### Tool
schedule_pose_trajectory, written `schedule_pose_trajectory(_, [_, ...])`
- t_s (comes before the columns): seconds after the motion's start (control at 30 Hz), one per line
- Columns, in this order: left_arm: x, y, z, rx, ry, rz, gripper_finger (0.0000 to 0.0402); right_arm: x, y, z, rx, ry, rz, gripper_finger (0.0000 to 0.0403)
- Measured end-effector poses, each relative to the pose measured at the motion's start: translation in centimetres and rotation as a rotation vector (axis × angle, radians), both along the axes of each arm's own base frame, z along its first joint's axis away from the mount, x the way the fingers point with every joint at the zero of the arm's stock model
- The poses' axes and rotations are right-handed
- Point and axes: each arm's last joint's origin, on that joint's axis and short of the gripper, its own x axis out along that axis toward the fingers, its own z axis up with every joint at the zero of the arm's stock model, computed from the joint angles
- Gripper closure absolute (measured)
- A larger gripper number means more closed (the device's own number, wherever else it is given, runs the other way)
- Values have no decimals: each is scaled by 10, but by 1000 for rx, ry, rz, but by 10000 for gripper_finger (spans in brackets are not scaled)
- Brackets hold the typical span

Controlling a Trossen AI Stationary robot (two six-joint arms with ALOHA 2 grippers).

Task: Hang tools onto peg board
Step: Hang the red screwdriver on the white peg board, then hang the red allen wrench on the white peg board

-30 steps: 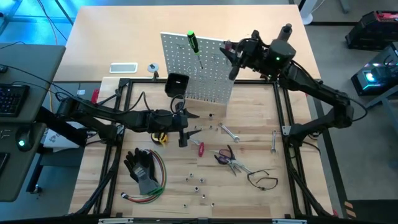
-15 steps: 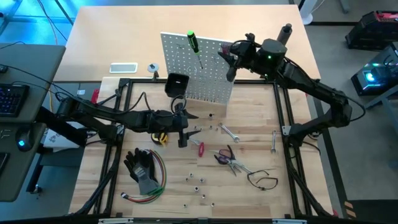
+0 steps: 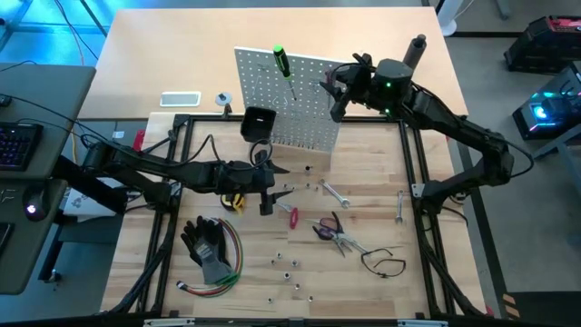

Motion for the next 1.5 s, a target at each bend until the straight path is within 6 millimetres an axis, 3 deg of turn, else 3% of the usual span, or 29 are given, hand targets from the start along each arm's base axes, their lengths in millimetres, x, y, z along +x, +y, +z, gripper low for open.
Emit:
schedule_pose_trajectory(0.3, [-2,0,-5,-17,50,12,126,-7,7,9,-53,-12,16,266])
schedule_pose_trajectory(0.63, [-6,1,-12,-11,131,12,126,-31,35,33,-124,-85,76,265])
schedule_pose_trajectory(0.83, [-9,-1,-23,-34,243,-44,134,-41,53,38,-134,-71,134,265])
schedule_pose_trajectory(1.03, [7,-10,-54,-105,348,-184,160,-42,69,31,-91,7,200,265])
schedule_pose_trajectory(1.27, [25,-22,-97,-57,438,-258,173,-42,86,13,1,161,271,265])
schedule_pose_trajectory(1.5, [30,-21,-113,-57,480,-249,174,-23,110,-17,169,359,384,265])
